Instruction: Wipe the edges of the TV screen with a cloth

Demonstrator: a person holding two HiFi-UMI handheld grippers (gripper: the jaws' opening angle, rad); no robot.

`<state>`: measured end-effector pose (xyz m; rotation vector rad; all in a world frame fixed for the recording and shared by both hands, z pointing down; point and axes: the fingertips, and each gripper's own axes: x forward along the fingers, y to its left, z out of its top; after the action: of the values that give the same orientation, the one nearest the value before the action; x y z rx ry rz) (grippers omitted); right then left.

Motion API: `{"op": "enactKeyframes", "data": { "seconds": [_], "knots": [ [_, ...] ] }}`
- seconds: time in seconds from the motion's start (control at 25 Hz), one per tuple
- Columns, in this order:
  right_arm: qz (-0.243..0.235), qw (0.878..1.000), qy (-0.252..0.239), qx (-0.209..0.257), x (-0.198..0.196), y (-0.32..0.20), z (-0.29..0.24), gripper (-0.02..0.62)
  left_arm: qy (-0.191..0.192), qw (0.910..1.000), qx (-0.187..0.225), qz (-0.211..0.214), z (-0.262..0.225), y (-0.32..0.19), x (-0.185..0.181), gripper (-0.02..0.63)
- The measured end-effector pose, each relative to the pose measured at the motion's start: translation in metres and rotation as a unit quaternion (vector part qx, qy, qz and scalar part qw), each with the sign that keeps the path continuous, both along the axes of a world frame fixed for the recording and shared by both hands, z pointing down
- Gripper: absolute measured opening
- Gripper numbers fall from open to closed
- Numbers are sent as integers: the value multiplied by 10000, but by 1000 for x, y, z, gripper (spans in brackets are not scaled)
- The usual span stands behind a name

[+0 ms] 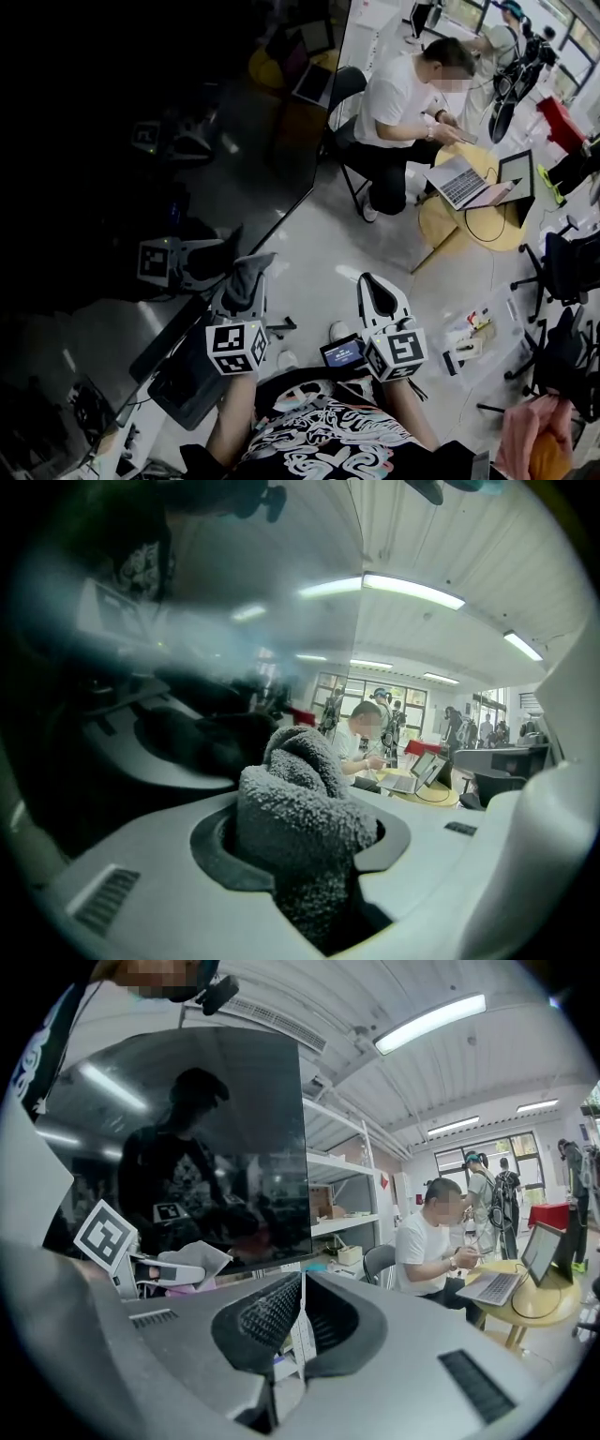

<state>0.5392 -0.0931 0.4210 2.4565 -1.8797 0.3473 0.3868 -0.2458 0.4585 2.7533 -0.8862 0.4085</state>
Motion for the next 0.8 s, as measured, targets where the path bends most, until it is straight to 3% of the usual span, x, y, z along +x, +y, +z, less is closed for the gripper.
{"op": "enactKeyframes", "data": {
  "seconds": [0.8],
  "knots": [
    [-481, 9987, -65, 153, 41, -19, -8, 35, -21, 9999, 67, -154, -5, -6, 46, 186]
  ]
}}
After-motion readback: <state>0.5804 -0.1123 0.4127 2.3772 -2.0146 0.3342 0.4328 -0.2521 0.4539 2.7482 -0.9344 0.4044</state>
